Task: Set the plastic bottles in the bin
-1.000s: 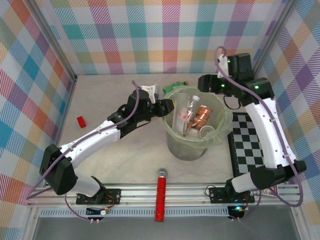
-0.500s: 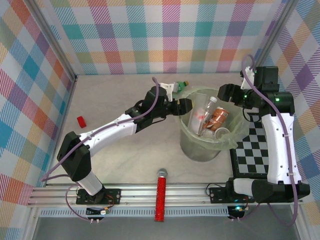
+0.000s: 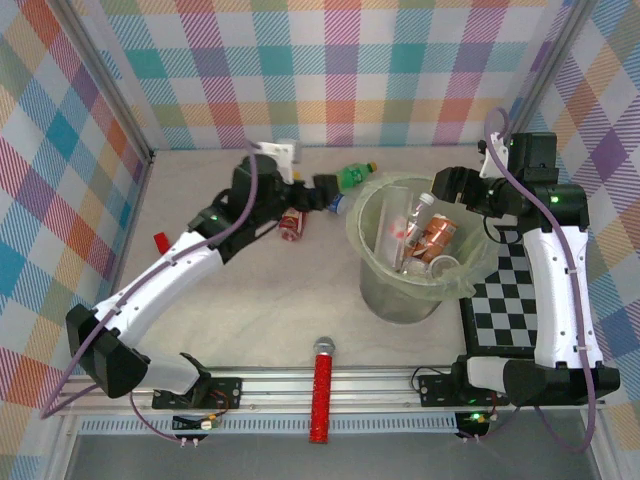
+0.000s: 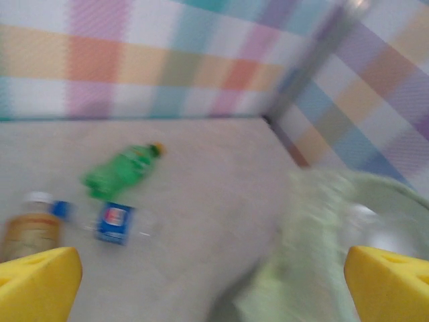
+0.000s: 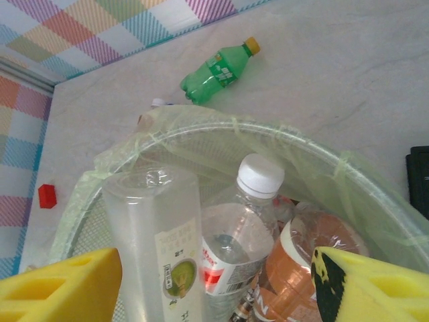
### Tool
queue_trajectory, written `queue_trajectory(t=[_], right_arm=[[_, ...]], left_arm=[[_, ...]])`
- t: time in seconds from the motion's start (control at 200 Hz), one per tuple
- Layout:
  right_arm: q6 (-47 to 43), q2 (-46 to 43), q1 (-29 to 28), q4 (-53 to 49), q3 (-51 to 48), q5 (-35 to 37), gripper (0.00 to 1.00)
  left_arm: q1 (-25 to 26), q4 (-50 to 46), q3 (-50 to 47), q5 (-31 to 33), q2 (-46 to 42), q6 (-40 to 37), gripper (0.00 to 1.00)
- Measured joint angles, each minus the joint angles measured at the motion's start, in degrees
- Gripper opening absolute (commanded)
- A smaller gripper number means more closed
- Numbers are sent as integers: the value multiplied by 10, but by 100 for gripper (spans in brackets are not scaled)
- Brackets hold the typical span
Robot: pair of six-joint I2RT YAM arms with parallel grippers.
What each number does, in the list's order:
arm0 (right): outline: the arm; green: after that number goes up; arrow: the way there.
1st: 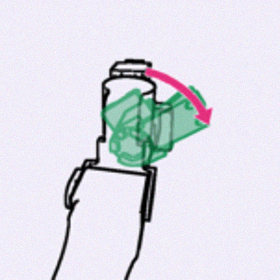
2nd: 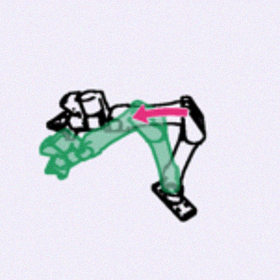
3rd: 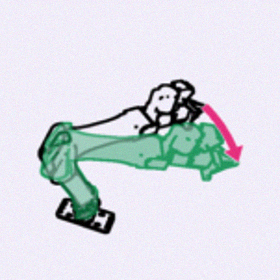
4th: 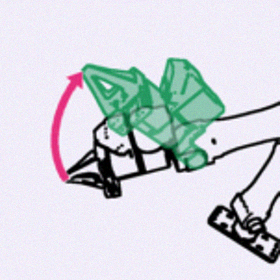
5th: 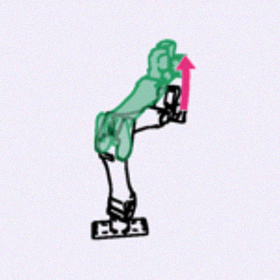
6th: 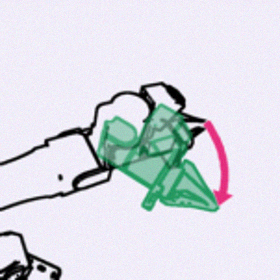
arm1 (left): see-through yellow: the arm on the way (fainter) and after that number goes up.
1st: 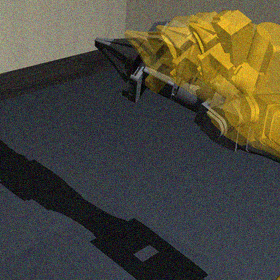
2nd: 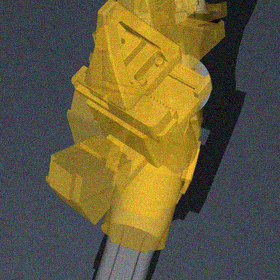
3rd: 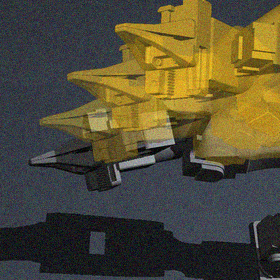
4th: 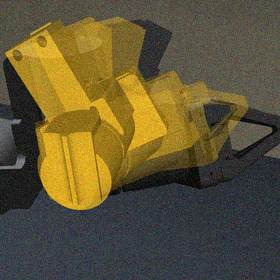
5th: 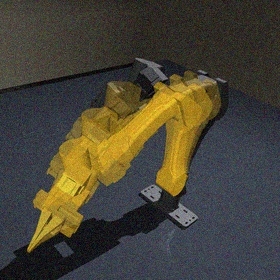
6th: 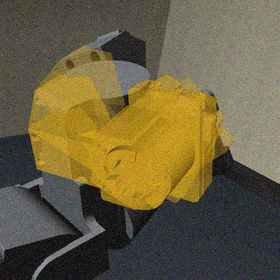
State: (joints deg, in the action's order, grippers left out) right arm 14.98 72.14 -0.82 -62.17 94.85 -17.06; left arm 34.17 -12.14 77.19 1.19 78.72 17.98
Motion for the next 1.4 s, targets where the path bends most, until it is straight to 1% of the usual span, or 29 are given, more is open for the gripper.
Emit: queue_trajectory(t=[0.05,0.115,0.205,0.365,0.54,0.64,0.75,0.855,0.97,1.105,1.285,1.4], right_arm=[[7,-4,0,0,-1,-13,75],[17,-14,-1,0,-2,-31,76],[24,-33,-2,-2,-1,-48,76],[26,-64,-3,-13,-1,-66,76],[26,-87,-3,-20,-17,-71,77],[26,-94,-3,-22,-29,-73,77],[26,-99,-3,-22,-37,-73,77],[26,-103,-3,-22,-43,-73,77],[26,-110,-3,-23,-49,-73,77],[26,-113,-3,-22,-50,-73,77],[26,-111,-3,-17,-50,-96,76],[38,-103,-7,0,-49,-135,75]], left_arm=[[-31,-2,-5,3,10,-1,100],[-68,-5,-11,4,47,-4,100],[-94,-11,-18,-2,119,-7,100],[-100,-22,-18,-5,234,-21,100],[-100,-47,7,16,299,-37,100],[-100,-47,13,20,316,-40,100],[-100,-45,16,19,335,-40,94],[-100,-43,18,19,356,-40,85],[-100,-43,21,20,369,-37,72],[-100,-43,22,21,369,-34,63],[-100,-45,21,26,363,-35,59],[-100,-46,4,25,322,-35,59]])
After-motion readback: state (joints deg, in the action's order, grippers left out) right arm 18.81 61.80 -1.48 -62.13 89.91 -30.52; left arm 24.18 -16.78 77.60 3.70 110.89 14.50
